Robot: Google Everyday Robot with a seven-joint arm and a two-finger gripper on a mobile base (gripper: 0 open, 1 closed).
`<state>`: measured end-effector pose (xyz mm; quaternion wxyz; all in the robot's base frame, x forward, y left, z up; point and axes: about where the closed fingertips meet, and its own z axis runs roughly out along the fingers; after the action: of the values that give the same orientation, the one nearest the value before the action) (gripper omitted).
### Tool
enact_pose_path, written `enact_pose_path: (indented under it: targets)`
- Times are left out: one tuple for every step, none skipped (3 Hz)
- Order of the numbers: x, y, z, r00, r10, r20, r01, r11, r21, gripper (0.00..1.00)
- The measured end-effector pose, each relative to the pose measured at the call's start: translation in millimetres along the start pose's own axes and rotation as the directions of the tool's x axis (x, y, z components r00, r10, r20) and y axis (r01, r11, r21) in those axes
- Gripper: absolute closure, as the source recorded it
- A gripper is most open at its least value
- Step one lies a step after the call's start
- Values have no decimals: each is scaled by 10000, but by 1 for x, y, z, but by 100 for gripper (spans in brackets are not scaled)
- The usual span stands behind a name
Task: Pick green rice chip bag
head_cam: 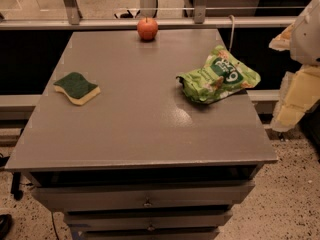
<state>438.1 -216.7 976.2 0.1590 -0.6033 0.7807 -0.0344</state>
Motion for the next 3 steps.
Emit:
enact_pose_path:
  targets:
    - [0,0,0,10000,0,1,0,10000,0,0]
    - [-2,-4,11,9996,-72,276,71,10000,48,0]
    - [-11,-22,52,9938,-297,1071,303,9995,-34,0]
